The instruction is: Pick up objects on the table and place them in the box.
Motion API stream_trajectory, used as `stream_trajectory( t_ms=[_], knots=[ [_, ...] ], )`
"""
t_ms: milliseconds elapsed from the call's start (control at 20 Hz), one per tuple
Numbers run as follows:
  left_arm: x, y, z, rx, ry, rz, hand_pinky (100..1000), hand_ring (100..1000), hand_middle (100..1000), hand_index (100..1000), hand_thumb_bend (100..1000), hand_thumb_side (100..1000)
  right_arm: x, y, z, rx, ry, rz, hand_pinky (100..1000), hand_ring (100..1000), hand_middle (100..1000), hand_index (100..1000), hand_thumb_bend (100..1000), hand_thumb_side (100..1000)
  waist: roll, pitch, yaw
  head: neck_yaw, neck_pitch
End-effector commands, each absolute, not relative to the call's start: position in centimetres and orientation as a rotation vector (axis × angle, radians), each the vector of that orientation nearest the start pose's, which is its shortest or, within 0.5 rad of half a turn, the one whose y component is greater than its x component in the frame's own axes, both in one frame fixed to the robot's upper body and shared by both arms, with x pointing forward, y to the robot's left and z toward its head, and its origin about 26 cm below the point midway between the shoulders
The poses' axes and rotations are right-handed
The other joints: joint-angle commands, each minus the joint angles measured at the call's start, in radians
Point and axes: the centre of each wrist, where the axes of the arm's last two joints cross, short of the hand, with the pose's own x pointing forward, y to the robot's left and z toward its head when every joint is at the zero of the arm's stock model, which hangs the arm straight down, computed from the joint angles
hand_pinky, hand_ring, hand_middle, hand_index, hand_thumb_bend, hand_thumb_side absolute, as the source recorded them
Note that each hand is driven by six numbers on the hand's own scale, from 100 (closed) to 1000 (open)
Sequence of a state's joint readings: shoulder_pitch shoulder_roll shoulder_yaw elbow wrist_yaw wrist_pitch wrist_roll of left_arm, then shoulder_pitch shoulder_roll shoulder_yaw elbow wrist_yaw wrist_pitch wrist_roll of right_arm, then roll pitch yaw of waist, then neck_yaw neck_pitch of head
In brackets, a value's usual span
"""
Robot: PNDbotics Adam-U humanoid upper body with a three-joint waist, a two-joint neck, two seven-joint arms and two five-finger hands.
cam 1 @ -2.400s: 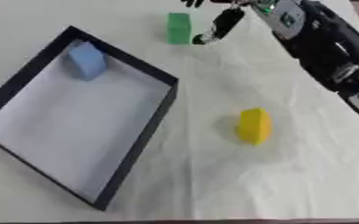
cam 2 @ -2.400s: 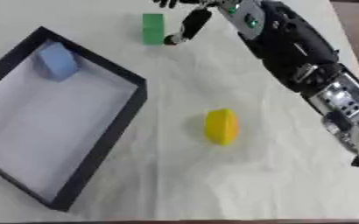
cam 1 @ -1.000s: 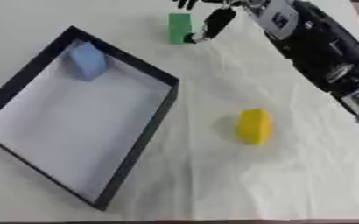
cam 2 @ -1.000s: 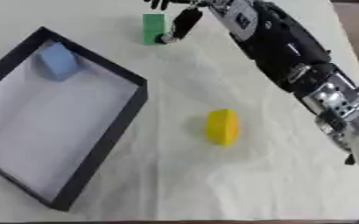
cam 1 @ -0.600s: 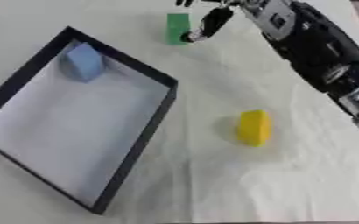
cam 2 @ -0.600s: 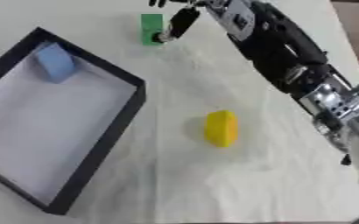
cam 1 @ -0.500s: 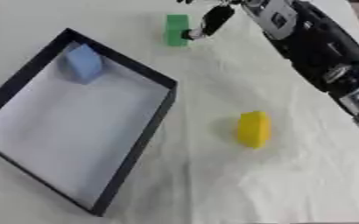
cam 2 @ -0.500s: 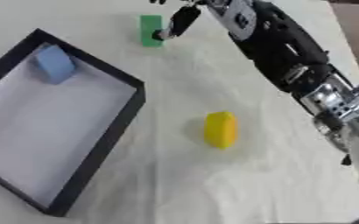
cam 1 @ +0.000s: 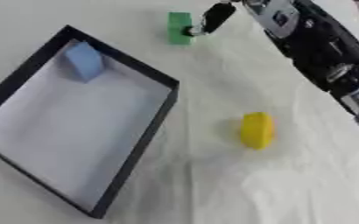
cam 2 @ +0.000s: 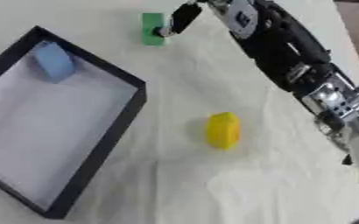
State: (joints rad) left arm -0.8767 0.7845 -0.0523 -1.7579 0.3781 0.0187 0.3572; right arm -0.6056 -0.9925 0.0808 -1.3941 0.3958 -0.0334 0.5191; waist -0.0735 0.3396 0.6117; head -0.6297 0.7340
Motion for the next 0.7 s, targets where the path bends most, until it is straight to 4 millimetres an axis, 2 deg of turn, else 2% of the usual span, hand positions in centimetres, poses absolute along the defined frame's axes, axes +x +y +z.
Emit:
stream_trajectory(
  t_ms=[50,700],
  knots=[
    [32.44,29.05,40.19,0.312,-2.645,-0.182,849,718,806,827,161,541,36.04,-43.01,30.18,-0.974,-1.315,1.315,1000,892,871,989,407,315,-0.008,-0.002,0.004,-0.002,-0.015],
    [32.35,29.22,40.28,0.321,-2.647,-0.176,851,714,806,827,148,550,36.14,-43.75,29.43,-0.995,-1.275,1.301,1000,895,870,986,420,334,-0.025,0.016,0.031,0.002,-0.035]
  ],
)
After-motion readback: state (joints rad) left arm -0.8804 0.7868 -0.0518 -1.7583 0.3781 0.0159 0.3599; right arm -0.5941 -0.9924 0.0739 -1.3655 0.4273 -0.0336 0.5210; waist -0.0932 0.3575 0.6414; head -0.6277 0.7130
